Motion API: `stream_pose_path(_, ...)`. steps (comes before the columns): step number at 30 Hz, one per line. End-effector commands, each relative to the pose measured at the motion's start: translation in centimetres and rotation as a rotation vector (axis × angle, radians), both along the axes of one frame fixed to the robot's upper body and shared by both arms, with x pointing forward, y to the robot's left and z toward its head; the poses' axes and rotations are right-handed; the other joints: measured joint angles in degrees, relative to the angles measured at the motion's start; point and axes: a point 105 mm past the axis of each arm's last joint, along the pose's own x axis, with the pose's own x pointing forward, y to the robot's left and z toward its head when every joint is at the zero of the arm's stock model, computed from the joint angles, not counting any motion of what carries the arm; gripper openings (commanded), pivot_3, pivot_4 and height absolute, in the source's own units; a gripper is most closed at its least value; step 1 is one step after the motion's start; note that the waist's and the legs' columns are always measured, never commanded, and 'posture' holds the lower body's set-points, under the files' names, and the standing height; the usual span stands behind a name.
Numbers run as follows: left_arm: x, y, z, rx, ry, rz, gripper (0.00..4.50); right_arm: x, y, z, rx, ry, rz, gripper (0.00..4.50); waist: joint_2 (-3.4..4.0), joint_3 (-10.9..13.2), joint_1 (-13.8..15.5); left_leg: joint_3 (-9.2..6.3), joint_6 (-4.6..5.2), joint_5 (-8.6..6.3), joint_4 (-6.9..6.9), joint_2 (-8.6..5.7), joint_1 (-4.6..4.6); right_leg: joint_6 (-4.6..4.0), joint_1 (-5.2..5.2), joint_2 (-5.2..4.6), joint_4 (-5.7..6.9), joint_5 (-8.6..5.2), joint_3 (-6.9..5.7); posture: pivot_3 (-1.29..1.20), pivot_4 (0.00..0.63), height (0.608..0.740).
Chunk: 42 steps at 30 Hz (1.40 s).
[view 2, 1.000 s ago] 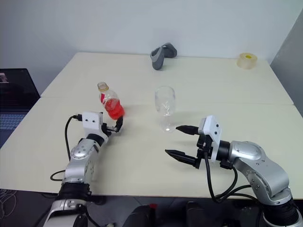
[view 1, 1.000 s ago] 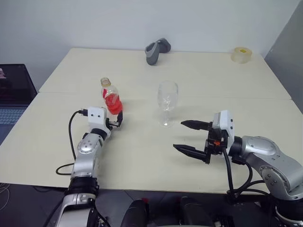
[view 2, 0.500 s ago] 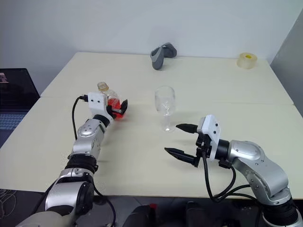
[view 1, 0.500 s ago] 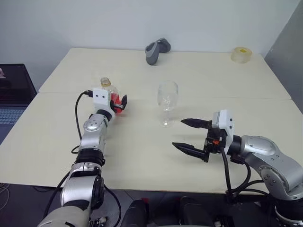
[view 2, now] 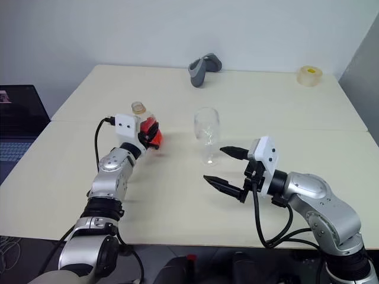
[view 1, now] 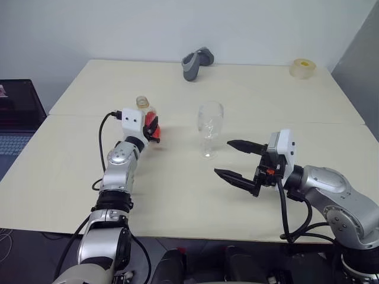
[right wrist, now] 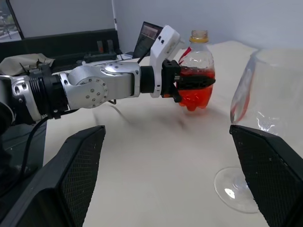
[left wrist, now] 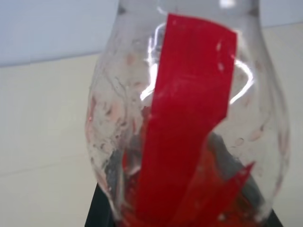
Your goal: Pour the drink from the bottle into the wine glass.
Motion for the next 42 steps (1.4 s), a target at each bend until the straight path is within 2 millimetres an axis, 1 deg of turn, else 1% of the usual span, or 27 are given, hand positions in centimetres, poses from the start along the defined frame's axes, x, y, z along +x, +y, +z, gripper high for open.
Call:
stream_pose_path(1,0.4,-2.8,6.3,0.147,-0.19,-0.093,1.03,0.0,-0.3,1.9,0.049,-0.069,-0.033,4.5,-0.08,0.0,0.2,-0.02,0.0,0.0,0.03,-0.01,-0.03,0.0,0.0,0.0,0.0,0.0,-0.02,0.0,0.15,0.74)
stream_pose_path(5,0.8,-5.0,9.5,0.34,-0.311,-0.161,1.03,0.6,-0.3,2.5,0.075,-0.104,-0.07,4.5,-0.16,0.1,0.2,0.01,0.01,0.0,0.02,-0.02,-0.03,0.0,-0.01,0.01,0.0,0.0,0.0,0.0,0.15,0.74)
stream_pose_path(7,0.9,-6.1,10.9,0.414,-0.371,-0.197,1.0,1.3,-0.1,3.0,0.094,-0.136,-0.115,4.5,-0.16,0.1,0.0,0.06,0.01,0.0,-0.01,-0.02,-0.01,0.0,-0.02,0.01,-0.02,0.0,0.01,0.0,0.15,0.74)
stream_pose_path(9,1.0,-6.9,11.7,0.465,-0.409,-0.225,0.97,2.3,0.1,3.1,0.101,-0.159,-0.163,4.5,-0.15,0.1,-0.2,0.1,0.01,0.0,-0.02,-0.02,0.0,0.0,-0.02,0.01,-0.03,0.0,0.0,0.0,0.15,0.74)
stream_pose_path(12,1.2,-7.6,12.3,0.565,-0.459,-0.254,0.95,3.4,0.4,3.2,0.11,-0.18,-0.21,4.5,-0.15,0.1,-0.4,0.2,0.01,0.01,-0.06,-0.02,0.0,0.0,-0.17,0.02,0.07,0.0,0.02,0.0,0.15,0.74)
stream_pose_path(17,1.2,-8.1,12.4,0.734,-0.536,-0.289,0.93,4.0,0.7,3.1,0.119,-0.194,-0.239,4.5,-0.16,0.1,-0.5,0.32,0.02,0.01,-0.09,0.0,-0.06,0.0,-0.35,0.04,0.14,0.0,0.1,0.0,0.15,0.74)
stream_pose_path(24,1.1,-8.0,12.5,0.885,-0.625,-0.296,0.92,4.1,1.2,2.8,0.126,-0.18,-0.24,4.5,-0.16,0.1,-0.3,0.32,0.03,0.02,-0.05,-0.03,-0.09,0.01,-0.35,0.02,0.14,0.0,0.08,0.0,0.15,0.74)
stream_pose_path(27,1.0,-7.9,12.8,0.917,-0.655,-0.29,0.92,4.1,1.6,2.6,0.13,-0.164,-0.236,4.5,-0.17,0.1,-0.3,0.32,0.04,0.02,-0.05,-0.02,-0.08,0.01,-0.35,0.02,0.16,0.0,0.07,0.0,0.15,0.74)
stream_pose_path(31,1.0,-8.0,12.7,1.002,-0.692,-0.289,0.92,4.5,1.9,2.3,0.122,-0.153,-0.244,4.5,-0.17,0.1,-0.4,0.33,0.04,0.02,-0.05,-0.03,-0.07,0.01,-0.35,0.02,0.19,0.0,0.08,0.0,0.15,0.74)
stream_pose_path(34,1.0,-8.1,12.5,1.053,-0.717,-0.291,0.92,4.7,2.0,2.2,0.113,-0.149,-0.248,4.5,-0.16,0.1,-0.4,0.33,0.04,0.02,-0.05,-0.03,-0.08,0.01,-0.35,0.02,0.2,-0.01,0.07,0.0,0.15,0.74)
stream_pose_path(42,1.1,-7.9,12.9,1.162,-0.784,-0.244,0.9,4.8,2.1,2.1,0.097,-0.144,-0.256,4.5,-0.17,0.1,-0.4,0.33,0.05,0.02,-0.05,-0.03,-0.08,0.01,-0.36,0.02,0.21,-0.01,0.06,0.0,0.15,0.74)
